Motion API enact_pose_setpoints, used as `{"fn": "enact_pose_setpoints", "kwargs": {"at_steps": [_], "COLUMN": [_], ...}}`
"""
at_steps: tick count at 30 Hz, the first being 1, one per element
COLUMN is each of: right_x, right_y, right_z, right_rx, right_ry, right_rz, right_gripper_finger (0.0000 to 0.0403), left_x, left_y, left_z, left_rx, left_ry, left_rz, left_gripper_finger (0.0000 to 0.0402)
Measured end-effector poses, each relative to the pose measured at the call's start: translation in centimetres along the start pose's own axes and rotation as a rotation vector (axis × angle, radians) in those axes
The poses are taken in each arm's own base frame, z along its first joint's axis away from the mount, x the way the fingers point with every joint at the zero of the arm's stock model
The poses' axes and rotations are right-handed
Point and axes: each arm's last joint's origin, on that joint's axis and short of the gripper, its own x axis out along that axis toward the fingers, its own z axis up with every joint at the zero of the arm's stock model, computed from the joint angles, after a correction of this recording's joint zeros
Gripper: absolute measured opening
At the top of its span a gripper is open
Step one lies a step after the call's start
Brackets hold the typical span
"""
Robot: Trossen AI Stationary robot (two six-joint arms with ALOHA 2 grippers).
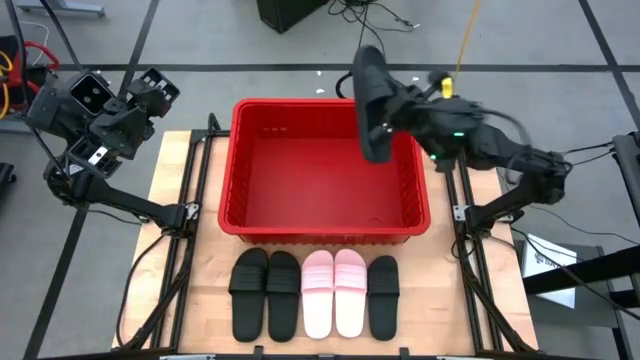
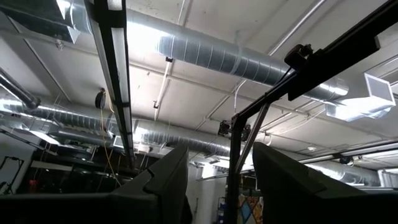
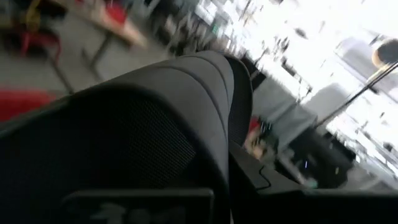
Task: Pick and place slides into bin
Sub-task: Put the black slide into the red bin
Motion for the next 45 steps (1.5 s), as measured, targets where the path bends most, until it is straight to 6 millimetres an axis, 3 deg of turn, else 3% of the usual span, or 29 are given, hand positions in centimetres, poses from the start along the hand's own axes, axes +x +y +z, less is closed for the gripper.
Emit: {"fn": "enact_pose_setpoints", "kwargs": {"at_steps": [12, 19, 34, 45], "right_x": [6.5, 8.9, 9.1, 9.5], "right_y": [3.9, 5.9, 12.2, 14.0], "right_z": [-6.6, -9.8, -17.9, -22.3], "right_rx": [-0.171, -0.180, -0.225, -0.263], "right_ry": [0.424, 0.531, 0.643, 0.685], "right_rz": [0.218, 0.289, 0.335, 0.345], "right_gripper_finger": [0.0004, 0.0004, 0.0004, 0.0004], "left_x": [0.0, 0.0, 0.0, -0.1], "left_y": [0.0, 0.0, 0.0, 0.0], "left_z": [-0.1, -0.1, -0.1, -0.1], "left_rx": [-0.002, -0.002, -0.003, -0.021], "left_ry": [0.006, 0.012, 0.012, 0.012], "left_rz": [0.001, 0.003, 0.004, 0.004], "left_gripper_finger": [0.0186, 0.0186, 0.0186, 0.0186]}}
